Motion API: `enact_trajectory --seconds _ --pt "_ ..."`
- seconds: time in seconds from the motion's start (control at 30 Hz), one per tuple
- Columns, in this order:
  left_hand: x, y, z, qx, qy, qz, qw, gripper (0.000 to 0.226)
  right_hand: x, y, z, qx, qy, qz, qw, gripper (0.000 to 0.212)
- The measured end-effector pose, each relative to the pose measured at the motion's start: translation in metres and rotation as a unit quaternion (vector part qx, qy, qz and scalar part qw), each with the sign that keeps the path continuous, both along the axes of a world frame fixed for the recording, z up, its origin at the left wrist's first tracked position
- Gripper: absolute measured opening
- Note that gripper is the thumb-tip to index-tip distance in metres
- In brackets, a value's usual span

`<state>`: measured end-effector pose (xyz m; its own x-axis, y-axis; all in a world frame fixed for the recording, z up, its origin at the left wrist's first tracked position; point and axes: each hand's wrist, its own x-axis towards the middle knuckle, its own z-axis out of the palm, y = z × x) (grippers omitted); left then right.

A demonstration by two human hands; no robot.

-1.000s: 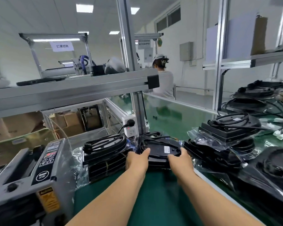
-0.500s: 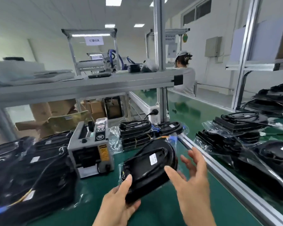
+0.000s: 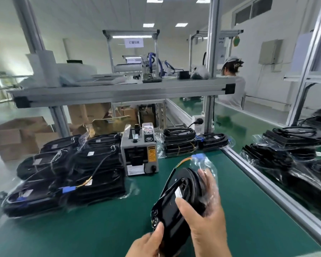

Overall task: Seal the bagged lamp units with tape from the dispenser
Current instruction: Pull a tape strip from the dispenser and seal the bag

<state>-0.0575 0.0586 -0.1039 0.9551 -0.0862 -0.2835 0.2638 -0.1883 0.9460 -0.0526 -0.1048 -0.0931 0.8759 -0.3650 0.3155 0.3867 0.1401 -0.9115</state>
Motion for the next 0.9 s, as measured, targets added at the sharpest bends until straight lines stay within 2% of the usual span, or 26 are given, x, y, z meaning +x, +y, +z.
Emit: enact_trajectory --seconds 0.03,0.1,0.17,0.27,0.37,0.4,0.47,0.53,0.57,0.6,0.7,0.73,0.8,0.9 --pt "0.000 0.000 0.002 -0.005 -0.005 -0.023 1.000 0.056 -0.002 0.000 0.002 -0.016 -0.007 -0.003 1.000 0.085" --pt "0.011 0.006 0.013 0.055 -0.023 -0.049 0.997 0.045 -0.005 0.001 0.007 -0.034 -0.014 0.012 0.999 0.078" --pt "0.016 0.011 0.010 0.109 -0.029 -0.080 0.990 0.040 -0.008 0.001 0.009 -0.055 -0.011 0.026 0.998 0.083" --pt "0.019 0.020 0.012 0.142 -0.011 -0.088 0.986 0.032 -0.011 0.000 0.011 -0.098 -0.002 0.052 0.994 0.089" --pt "0.029 0.022 0.018 0.150 -0.157 0.008 0.976 0.013 -0.010 -0.005 0.016 -0.140 0.007 0.082 0.987 0.081" --pt "0.030 0.019 0.026 0.126 -0.234 0.050 0.963 0.017 -0.009 -0.006 0.018 -0.157 0.007 0.091 0.983 0.079" --pt "0.034 0.012 0.048 0.098 -0.398 0.084 0.908 0.042 -0.009 -0.008 0.024 -0.199 0.005 0.115 0.973 0.075" --pt "0.041 0.009 0.074 0.111 -0.498 0.041 0.859 0.061 -0.008 -0.010 0.030 -0.237 0.002 0.144 0.961 0.073" --pt "0.046 0.007 0.085 0.116 -0.515 -0.002 0.849 0.063 -0.007 -0.011 0.033 -0.252 0.000 0.154 0.955 0.073" --pt "0.050 0.005 0.095 0.113 -0.515 -0.055 0.848 0.058 -0.007 -0.012 0.035 -0.265 -0.003 0.159 0.951 0.073" --pt "0.062 -0.002 0.118 0.024 -0.448 -0.196 0.872 0.015 -0.006 -0.011 0.041 -0.308 -0.023 0.160 0.938 0.076" --pt "0.067 -0.002 0.122 -0.004 -0.427 -0.228 0.875 0.007 -0.006 -0.009 0.041 -0.316 -0.026 0.167 0.934 0.079" --pt "0.078 -0.001 0.129 -0.003 -0.400 -0.280 0.872 0.005 -0.007 -0.004 0.038 -0.314 -0.020 0.179 0.932 0.084" --pt "0.090 0.001 0.138 0.004 -0.376 -0.337 0.863 0.003 -0.005 -0.003 0.032 -0.315 -0.017 0.142 0.938 0.082"
